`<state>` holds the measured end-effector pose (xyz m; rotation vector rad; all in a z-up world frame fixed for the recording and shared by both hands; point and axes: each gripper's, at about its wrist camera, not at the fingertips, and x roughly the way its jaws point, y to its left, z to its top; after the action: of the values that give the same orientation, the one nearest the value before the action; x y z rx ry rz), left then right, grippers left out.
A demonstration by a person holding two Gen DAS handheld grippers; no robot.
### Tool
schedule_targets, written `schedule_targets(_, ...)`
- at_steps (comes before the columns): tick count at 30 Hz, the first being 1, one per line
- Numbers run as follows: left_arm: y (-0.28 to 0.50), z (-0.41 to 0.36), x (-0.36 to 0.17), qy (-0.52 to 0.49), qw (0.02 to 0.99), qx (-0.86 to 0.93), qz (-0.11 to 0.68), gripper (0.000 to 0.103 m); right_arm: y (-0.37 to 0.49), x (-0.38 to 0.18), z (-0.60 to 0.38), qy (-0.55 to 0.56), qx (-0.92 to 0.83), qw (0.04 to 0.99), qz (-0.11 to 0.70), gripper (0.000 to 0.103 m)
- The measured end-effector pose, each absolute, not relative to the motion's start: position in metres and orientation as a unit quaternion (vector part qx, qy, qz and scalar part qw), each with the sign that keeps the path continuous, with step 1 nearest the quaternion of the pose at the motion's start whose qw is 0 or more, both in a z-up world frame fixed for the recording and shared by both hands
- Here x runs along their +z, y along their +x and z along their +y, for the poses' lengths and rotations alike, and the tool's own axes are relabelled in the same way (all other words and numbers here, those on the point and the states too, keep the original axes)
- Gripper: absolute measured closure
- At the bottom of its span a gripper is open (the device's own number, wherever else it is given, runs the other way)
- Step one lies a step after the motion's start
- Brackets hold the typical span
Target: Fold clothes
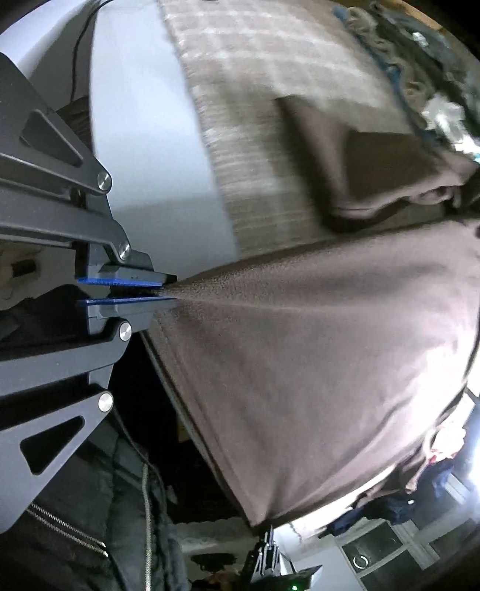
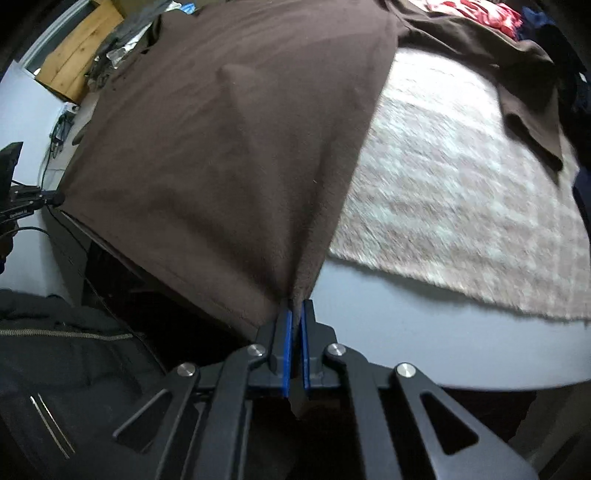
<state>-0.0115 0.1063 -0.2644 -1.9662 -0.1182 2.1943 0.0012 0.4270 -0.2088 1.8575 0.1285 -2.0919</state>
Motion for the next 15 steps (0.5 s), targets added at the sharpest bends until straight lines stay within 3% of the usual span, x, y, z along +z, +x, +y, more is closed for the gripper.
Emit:
schedule_targets(7, -0.014, 0.102, -0.264, -0.671, 0.092, 0.735, -0.043, 0.099, 0.004, -0.209, 0.406, 0.669, -0.715, 0.169, 0.114, 0.099)
schedule_targets(11, -0.018, 0.106, -0.224, -0.637, 0.111, 0.761, -0.048, 0.099, -0.004, -0.173, 0.42, 0.65, -0.739, 0.161, 0.076, 0.099)
schedule_targets(15, 0.006, 0.108, -0.256, -0.673, 0.11, 0.728, -0.067, 0.099, 0.001, -0.186, 0.425, 0.672, -0.72, 0.144, 0.092, 0.099)
